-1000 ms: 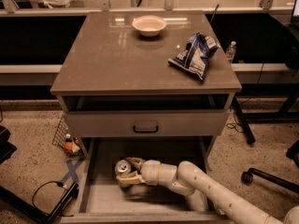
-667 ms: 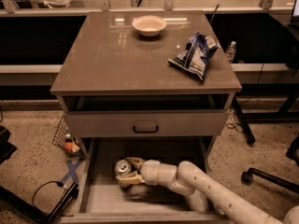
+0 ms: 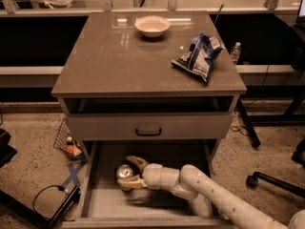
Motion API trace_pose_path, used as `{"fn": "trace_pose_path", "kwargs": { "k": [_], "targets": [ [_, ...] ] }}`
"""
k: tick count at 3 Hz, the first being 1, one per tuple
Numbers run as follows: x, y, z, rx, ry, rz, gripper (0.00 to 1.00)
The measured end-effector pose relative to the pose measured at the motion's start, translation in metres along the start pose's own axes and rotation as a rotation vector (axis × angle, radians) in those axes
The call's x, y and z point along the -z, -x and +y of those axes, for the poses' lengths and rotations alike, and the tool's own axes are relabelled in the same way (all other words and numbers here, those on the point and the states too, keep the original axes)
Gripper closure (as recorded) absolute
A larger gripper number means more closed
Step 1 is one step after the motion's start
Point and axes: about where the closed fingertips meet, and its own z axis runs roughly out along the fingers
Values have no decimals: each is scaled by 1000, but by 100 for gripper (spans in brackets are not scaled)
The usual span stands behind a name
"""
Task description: Place 7up can into middle drawer
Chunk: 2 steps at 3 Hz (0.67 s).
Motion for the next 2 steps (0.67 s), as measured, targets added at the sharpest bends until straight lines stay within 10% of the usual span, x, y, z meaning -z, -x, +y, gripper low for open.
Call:
{"fn": "trace_pose_path", "kwargs": {
  "k": [2],
  "targets": [
    [-1, 0, 1, 0, 2, -1, 0]
  ]
}}
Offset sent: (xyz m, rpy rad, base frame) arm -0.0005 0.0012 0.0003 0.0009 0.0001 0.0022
